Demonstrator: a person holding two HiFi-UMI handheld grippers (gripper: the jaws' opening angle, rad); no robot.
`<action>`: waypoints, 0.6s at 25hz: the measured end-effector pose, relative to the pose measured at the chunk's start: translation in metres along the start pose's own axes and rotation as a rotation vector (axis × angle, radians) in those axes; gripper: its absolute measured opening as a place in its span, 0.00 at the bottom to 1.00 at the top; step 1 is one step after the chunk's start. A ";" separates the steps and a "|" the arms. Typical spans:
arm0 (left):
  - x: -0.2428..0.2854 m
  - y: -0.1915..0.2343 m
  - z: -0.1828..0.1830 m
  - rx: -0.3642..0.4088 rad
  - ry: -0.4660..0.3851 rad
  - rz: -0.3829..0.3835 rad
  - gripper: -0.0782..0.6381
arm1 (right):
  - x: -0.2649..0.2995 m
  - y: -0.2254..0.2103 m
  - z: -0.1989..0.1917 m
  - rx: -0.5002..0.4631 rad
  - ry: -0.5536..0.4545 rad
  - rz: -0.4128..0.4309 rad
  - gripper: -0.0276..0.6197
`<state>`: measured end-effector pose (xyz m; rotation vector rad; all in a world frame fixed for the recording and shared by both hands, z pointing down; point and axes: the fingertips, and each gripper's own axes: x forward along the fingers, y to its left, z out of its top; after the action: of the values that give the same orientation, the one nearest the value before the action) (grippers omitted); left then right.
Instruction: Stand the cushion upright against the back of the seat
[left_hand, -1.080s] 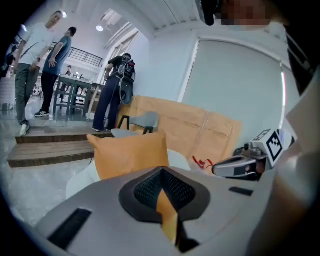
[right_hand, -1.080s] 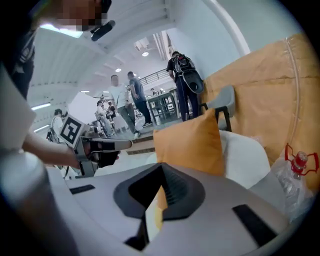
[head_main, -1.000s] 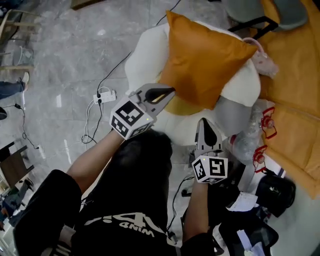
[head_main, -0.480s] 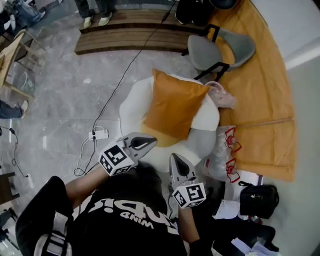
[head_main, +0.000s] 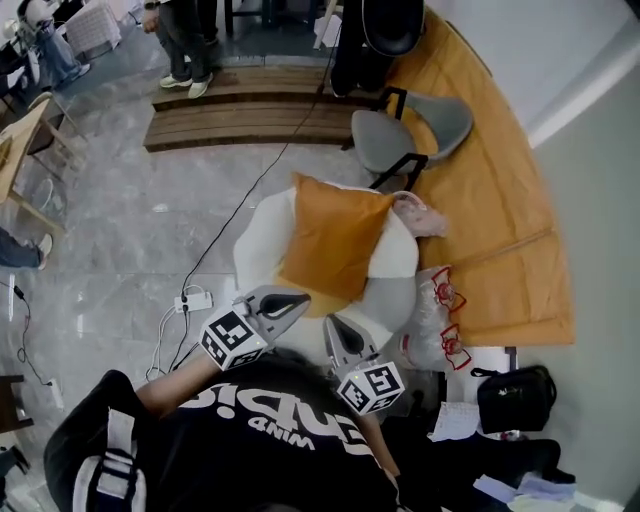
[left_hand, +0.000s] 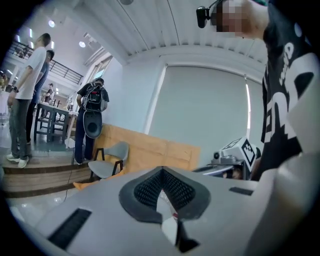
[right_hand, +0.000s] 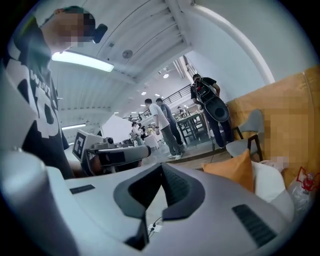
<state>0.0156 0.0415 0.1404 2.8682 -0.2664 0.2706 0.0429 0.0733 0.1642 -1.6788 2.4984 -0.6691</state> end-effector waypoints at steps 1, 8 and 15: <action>0.002 -0.001 0.001 0.001 -0.006 -0.001 0.12 | -0.001 -0.001 0.001 0.007 -0.005 0.000 0.07; 0.009 -0.008 0.009 0.007 -0.024 -0.017 0.12 | -0.008 -0.002 0.003 -0.027 0.004 -0.005 0.07; 0.007 -0.010 0.009 -0.002 -0.031 -0.010 0.12 | -0.010 0.001 0.003 -0.004 -0.001 0.018 0.07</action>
<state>0.0260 0.0476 0.1308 2.8734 -0.2572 0.2239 0.0463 0.0816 0.1595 -1.6560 2.5130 -0.6615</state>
